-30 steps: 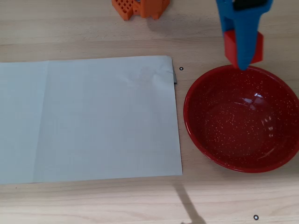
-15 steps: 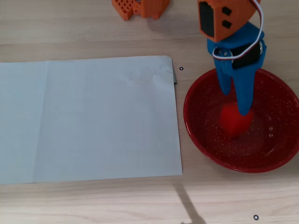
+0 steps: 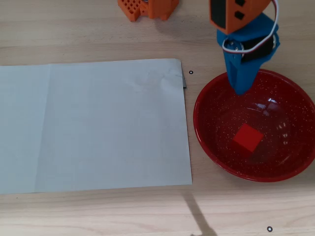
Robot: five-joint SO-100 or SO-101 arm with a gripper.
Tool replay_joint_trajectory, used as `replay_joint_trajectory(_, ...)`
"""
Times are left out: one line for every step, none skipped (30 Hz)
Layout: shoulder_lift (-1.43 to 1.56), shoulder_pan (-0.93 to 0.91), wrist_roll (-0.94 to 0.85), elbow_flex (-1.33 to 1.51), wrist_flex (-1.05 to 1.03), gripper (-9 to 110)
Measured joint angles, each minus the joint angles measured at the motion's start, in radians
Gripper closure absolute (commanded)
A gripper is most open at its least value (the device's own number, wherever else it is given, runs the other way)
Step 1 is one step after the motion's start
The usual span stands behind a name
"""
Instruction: Grasp the red cube and put it in the red bowl
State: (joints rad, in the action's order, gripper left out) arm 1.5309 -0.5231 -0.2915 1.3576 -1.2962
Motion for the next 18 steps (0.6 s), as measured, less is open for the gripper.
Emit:
replay_joint_trajectory(0.002,0.011,-0.006,-0.014,-0.031,101)
replay_joint_trajectory(0.025,0.018,-0.011,-0.014,-0.058,101)
replay_joint_trajectory(0.051,0.034,-0.012,-0.014,-0.087,101)
replay_joint_trajectory(0.086,0.054,-0.012,-0.014,-0.112,101)
replay_joint_trajectory(0.13,0.072,-0.012,-0.014,-0.132,101)
replay_joint_trajectory(0.17,0.097,-0.012,-0.015,-0.149,101)
replay_joint_trajectory(0.212,0.121,-0.012,-0.015,-0.169,101)
replay_joint_trajectory(0.247,0.147,-0.012,-0.015,-0.184,101)
replay_joint_trajectory(0.278,0.169,-0.011,-0.015,-0.198,101)
replay_joint_trajectory(0.308,0.189,-0.012,-0.015,-0.212,101)
replay_joint_trajectory(0.333,0.202,-0.014,-0.015,-0.222,101)
replay_joint_trajectory(0.365,0.213,-0.014,-0.009,-0.229,101)
replay_joint_trajectory(0.407,0.233,-0.009,0.011,-0.233,101)
replay_joint_trajectory(0.451,0.25,-0.005,0.048,-0.233,101)
replay_joint_trajectory(0.497,0.275,0.005,0.092,-0.233,101)
replay_joint_trajectory(0.541,0.299,0.012,0.138,-0.232,101)
replay_joint_trajectory(0.583,0.324,0.018,0.186,-0.216,101)
replay_joint_trajectory(0.623,0.337,0.028,0.233,-0.193,101)
